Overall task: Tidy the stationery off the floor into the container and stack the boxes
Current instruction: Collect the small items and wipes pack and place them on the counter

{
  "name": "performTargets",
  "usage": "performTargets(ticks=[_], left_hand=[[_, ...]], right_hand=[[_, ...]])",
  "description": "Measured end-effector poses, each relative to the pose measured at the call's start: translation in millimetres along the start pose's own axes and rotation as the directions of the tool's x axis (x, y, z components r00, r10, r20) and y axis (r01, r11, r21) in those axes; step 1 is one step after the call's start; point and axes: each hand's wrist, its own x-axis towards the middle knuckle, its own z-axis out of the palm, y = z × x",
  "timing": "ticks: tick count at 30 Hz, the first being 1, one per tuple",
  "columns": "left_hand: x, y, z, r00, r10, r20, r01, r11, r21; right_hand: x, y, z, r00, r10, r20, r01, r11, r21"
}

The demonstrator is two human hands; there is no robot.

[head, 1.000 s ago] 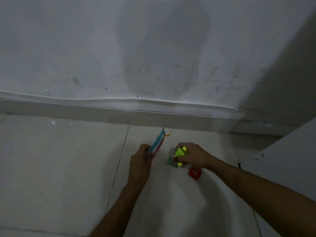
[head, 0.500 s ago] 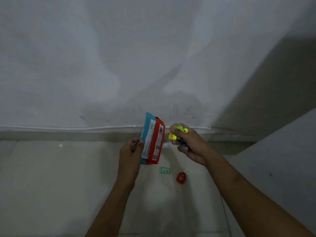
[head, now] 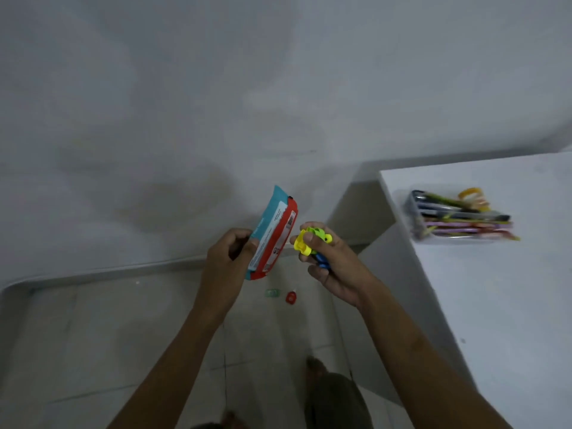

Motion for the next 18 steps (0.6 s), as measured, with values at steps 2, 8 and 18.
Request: performTargets(ticks=[2, 8, 18], left_hand=[[-10, 27, -3, 0.999, -0.015, 0.036, 0.016, 0.999, -0.031], [-39, 115, 5, 0.983, -0.058, 0.175, 0.073, 0.994, -0.080], [-22, 160, 98, 0.946, -0.178, 0.271, 0.172, 0.984, 0.048]], right_hand=[[-25, -18, 10, 1.000, -0.009, -0.007, 0.009, 1.000, -0.028], [-124, -79, 8, 0.970, -0.073, -0.231, 0.048, 0.992, -0.114], [-164, -134, -83, 0.793, -0.135, -0.595, -0.073, 0.947, -0.312]])
